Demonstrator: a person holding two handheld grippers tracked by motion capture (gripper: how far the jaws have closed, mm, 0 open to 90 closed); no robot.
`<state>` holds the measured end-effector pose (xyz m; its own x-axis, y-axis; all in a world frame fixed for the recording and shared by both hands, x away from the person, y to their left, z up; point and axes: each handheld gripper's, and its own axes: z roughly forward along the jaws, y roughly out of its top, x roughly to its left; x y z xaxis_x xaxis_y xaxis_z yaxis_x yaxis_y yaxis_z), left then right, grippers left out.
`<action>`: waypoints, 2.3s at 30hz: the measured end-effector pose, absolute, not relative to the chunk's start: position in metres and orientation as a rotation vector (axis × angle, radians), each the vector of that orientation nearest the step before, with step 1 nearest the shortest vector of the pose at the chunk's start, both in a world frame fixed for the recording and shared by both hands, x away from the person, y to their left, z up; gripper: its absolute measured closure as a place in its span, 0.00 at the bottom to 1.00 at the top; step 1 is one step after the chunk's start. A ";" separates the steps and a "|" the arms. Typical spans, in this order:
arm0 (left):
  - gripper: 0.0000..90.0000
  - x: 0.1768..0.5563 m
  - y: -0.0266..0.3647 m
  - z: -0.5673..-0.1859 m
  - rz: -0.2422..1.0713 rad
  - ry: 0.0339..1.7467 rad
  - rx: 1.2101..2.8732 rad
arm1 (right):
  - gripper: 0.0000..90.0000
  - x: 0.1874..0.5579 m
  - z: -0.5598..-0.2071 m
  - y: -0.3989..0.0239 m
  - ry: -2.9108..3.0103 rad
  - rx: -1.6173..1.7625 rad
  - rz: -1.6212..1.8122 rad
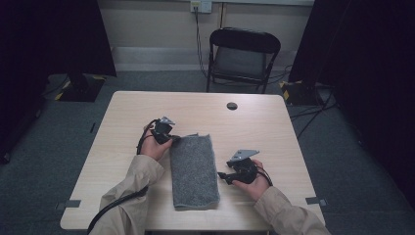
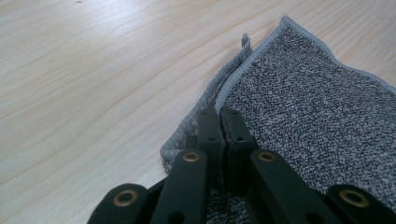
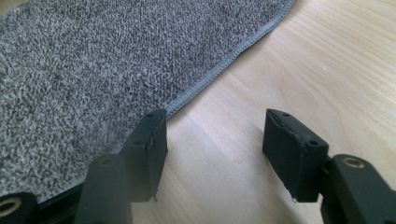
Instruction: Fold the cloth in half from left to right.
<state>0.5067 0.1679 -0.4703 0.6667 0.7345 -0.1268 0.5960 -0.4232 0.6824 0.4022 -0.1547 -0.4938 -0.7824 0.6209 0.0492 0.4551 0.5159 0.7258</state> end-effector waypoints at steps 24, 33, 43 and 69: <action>0.91 0.490 0.236 -0.470 0.250 1.178 2.037 | 0.52 0.371 -0.488 -0.154 2.570 0.868 1.155; 0.77 0.487 0.242 -0.488 0.287 1.231 2.039 | 0.52 0.375 -0.487 -0.146 2.572 0.843 1.179; 0.92 0.486 0.194 -0.489 0.202 1.036 2.137 | 0.56 0.356 -0.489 -0.142 2.667 0.778 1.149; 0.53 0.484 0.141 -0.482 0.226 0.852 2.150 | 0.66 0.424 -0.487 -0.168 2.431 0.959 1.082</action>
<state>0.4844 0.1407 -0.4824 0.7575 0.6423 -0.1166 0.5006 -0.4569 0.7353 0.4241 -0.1684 -0.4868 -0.7271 0.6864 -0.0115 0.4507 0.4900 0.7462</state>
